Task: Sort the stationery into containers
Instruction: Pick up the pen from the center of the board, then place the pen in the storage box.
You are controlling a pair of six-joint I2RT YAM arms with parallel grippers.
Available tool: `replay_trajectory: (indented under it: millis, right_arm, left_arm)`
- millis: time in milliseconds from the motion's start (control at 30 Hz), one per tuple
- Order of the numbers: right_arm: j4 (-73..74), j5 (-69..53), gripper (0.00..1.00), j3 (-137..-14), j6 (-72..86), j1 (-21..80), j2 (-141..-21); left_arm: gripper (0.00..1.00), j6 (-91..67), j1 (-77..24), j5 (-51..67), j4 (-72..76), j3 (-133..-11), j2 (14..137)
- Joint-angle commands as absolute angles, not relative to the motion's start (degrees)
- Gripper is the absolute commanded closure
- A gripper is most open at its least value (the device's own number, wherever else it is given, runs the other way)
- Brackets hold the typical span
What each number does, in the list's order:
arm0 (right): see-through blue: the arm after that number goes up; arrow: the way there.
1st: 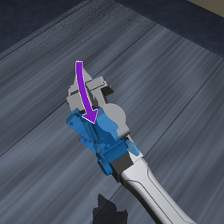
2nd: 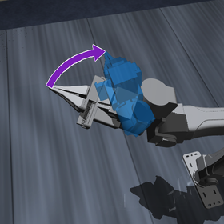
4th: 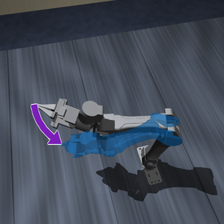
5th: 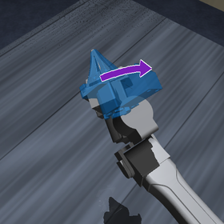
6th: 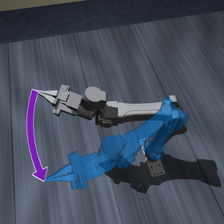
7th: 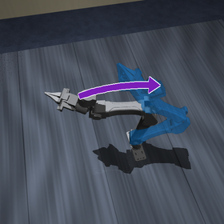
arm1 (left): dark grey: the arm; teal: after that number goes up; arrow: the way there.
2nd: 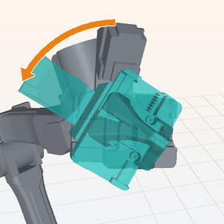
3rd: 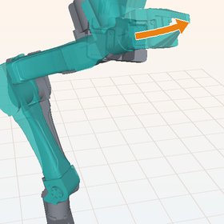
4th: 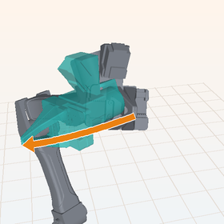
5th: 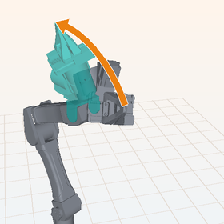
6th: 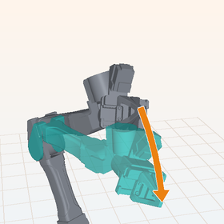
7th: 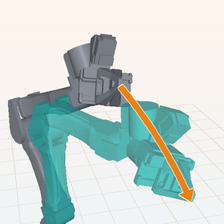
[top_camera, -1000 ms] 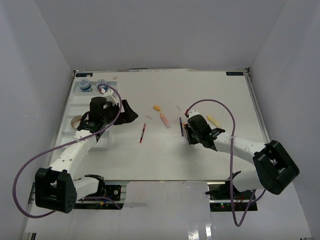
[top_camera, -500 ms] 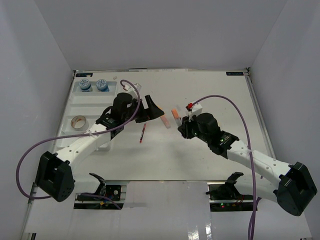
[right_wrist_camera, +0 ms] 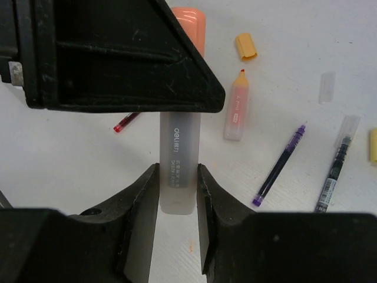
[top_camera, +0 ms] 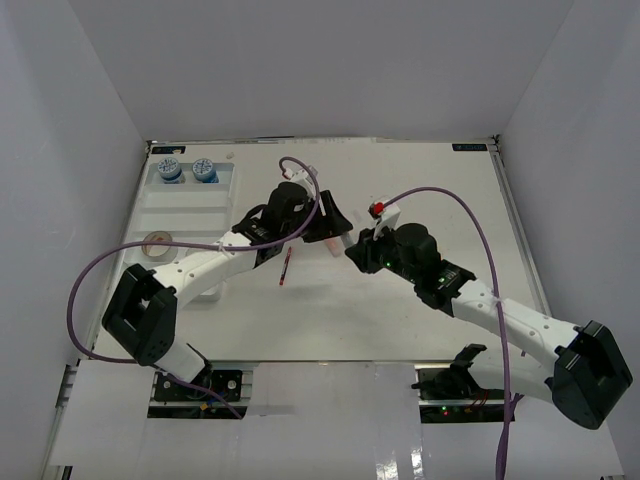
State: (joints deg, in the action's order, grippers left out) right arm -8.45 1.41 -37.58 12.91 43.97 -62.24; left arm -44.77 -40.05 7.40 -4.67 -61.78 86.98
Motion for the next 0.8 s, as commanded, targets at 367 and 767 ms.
replay_trajectory:
  millis: [367, 767]
  right_arm:
    - [-14.59, -2.46, 0.45, -40.34, 12.83, 44.12, -66.62]
    - [-8.79, 4.47, 0.1, -38.32, 9.23, 43.95, -63.02]
  left_arm:
    - [0.87, -43.07, -40.43, 0.98, -5.01, -65.39, 86.22]
    - [0.87, -46.58, -8.64, 2.37, -5.28, -57.57, 80.68]
